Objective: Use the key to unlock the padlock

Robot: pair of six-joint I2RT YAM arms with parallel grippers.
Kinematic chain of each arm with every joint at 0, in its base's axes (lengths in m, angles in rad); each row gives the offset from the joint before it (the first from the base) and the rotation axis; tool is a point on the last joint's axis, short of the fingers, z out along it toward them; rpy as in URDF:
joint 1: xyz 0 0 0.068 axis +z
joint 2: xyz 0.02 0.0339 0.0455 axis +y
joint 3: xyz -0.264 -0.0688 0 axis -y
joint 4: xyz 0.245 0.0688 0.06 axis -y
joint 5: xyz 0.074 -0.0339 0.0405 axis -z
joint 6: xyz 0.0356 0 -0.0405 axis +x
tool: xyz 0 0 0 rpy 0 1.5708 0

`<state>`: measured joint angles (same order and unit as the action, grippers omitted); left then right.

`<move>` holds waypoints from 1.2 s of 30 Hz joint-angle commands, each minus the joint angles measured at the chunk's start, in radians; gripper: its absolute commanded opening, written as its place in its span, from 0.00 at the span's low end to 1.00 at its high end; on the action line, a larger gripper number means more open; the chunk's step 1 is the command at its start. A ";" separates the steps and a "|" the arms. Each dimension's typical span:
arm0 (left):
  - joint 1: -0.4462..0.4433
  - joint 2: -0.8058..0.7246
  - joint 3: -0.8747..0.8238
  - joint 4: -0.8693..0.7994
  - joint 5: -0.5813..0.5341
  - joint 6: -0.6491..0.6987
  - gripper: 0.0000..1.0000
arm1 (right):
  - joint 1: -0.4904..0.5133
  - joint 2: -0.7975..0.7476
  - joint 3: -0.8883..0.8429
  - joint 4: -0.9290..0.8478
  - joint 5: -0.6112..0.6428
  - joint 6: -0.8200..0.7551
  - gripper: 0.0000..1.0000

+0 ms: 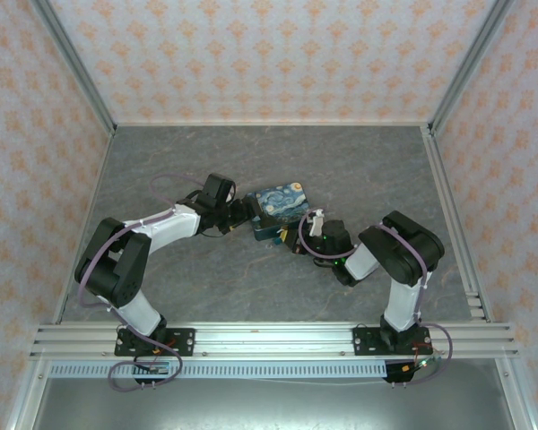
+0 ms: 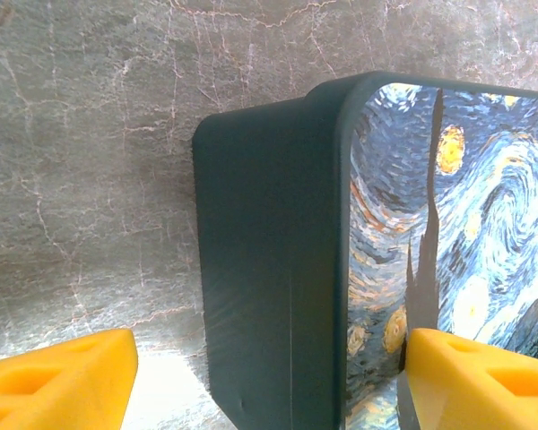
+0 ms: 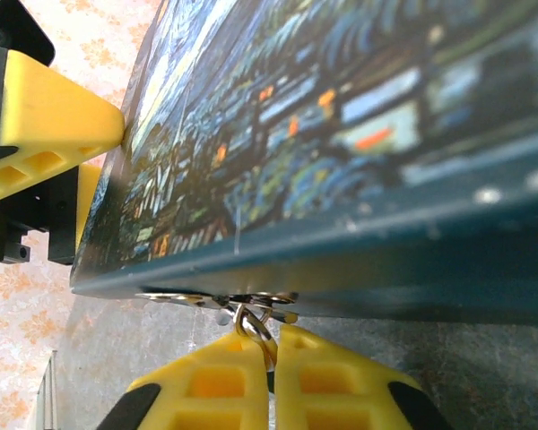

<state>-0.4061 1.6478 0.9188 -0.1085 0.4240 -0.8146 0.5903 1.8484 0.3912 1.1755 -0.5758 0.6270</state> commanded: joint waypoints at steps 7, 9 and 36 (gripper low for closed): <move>-0.019 0.015 -0.038 -0.158 -0.059 0.008 0.78 | 0.006 -0.044 0.003 0.012 -0.002 -0.008 0.00; -0.019 0.014 -0.038 -0.159 -0.061 0.010 0.78 | 0.007 -0.050 0.002 0.009 0.001 -0.008 0.00; -0.019 0.021 -0.052 -0.149 -0.066 0.007 0.78 | -0.027 -0.130 -0.041 0.027 0.050 0.036 0.00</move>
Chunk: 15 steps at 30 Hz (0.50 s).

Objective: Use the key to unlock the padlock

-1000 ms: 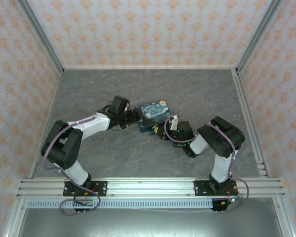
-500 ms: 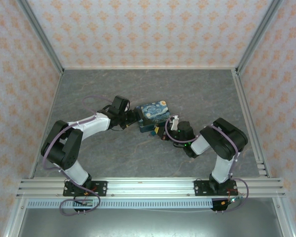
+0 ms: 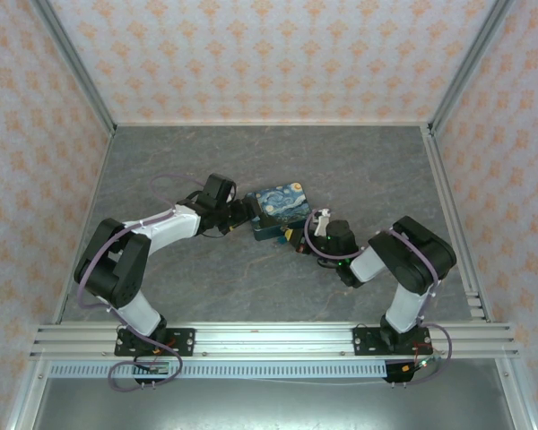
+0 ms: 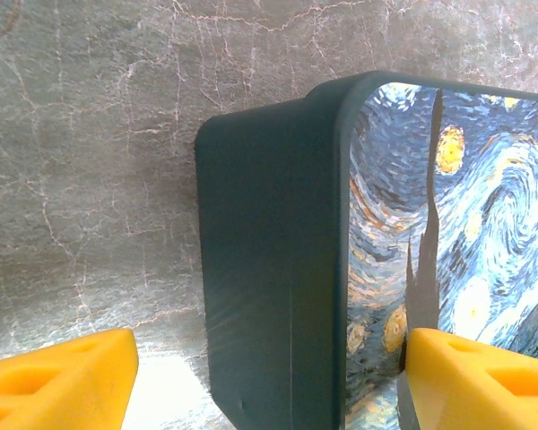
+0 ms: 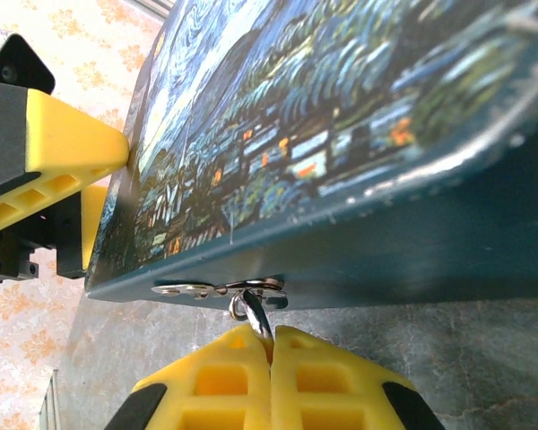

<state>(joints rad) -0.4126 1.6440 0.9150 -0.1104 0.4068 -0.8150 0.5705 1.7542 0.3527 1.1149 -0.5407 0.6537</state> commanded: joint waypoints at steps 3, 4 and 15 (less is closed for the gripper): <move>-0.012 0.027 -0.048 -0.147 -0.049 0.007 0.78 | -0.010 -0.041 -0.004 0.086 0.014 0.012 0.00; -0.013 0.027 -0.048 -0.148 -0.049 0.005 0.78 | -0.011 -0.045 -0.006 0.085 0.015 0.012 0.00; -0.013 0.004 -0.038 -0.165 -0.050 0.011 0.78 | -0.017 -0.088 -0.021 0.038 0.021 -0.003 0.00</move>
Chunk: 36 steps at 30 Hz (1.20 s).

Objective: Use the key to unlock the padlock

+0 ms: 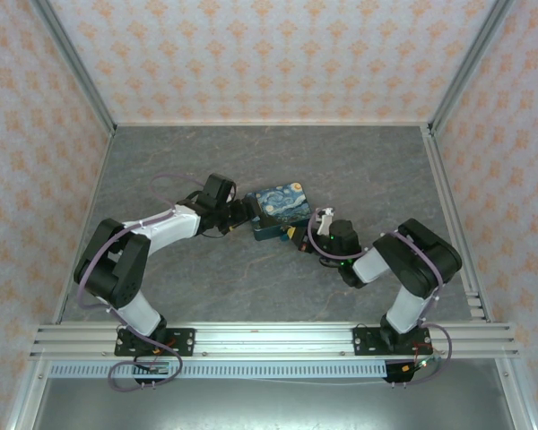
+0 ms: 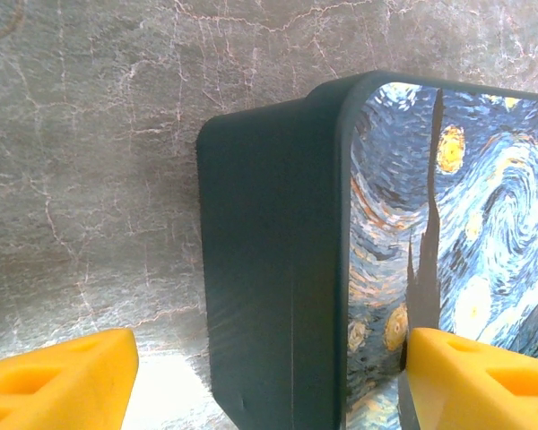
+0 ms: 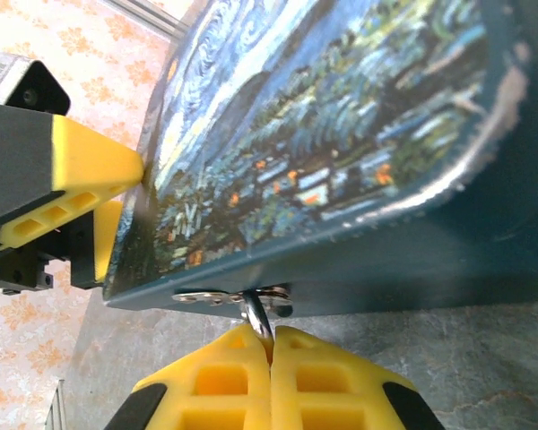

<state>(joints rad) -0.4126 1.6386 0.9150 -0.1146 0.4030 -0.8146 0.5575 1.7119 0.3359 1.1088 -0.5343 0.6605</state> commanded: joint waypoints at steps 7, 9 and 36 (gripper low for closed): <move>-0.012 -0.006 -0.002 -0.173 -0.031 0.013 0.78 | -0.006 -0.114 -0.020 -0.028 0.026 -0.037 0.00; -0.012 -0.013 0.013 -0.179 -0.032 0.015 0.79 | -0.006 -0.141 -0.023 -0.056 0.031 -0.045 0.00; -0.029 -0.582 -0.055 -0.218 -0.349 0.271 1.00 | -0.008 -0.954 0.077 -1.224 0.075 -0.126 0.00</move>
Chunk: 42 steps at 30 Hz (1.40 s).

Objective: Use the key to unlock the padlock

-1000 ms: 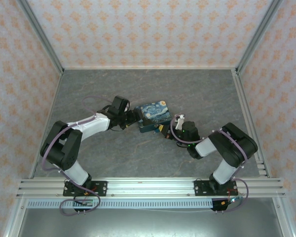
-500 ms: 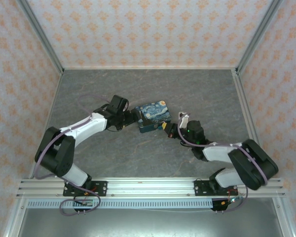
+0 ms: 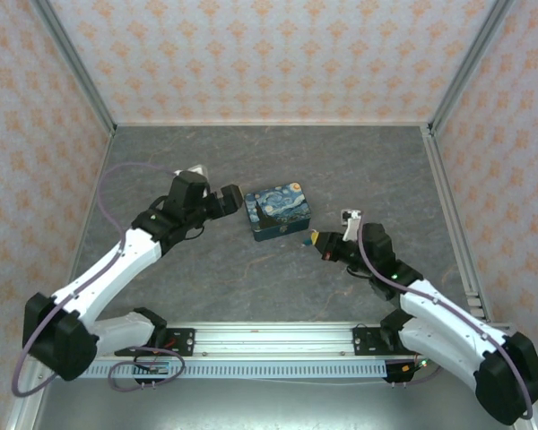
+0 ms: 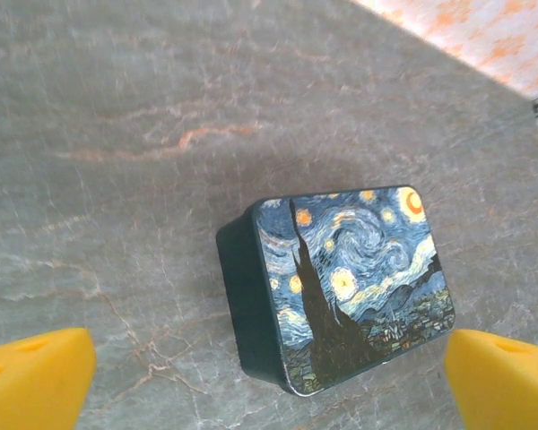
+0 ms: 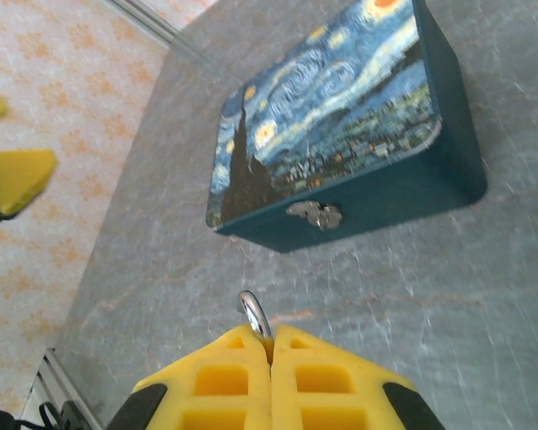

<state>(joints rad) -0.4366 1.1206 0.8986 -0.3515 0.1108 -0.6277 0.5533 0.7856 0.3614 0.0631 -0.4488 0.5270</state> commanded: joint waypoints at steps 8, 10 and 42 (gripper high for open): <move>-0.004 -0.239 -0.116 0.081 -0.045 0.189 1.00 | -0.002 0.041 0.145 -0.368 -0.091 0.058 0.00; -0.005 -0.268 -0.133 0.090 -0.049 0.201 1.00 | 0.000 0.074 0.153 -0.386 -0.126 0.073 0.00; -0.004 -0.328 -0.159 0.077 -0.099 0.231 1.00 | 0.076 0.516 0.201 -0.238 -0.176 0.138 0.00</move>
<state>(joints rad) -0.4370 0.7990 0.7422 -0.2733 0.0429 -0.4168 0.6231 1.2846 0.5259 -0.2050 -0.6525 0.6651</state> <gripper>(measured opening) 0.999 0.048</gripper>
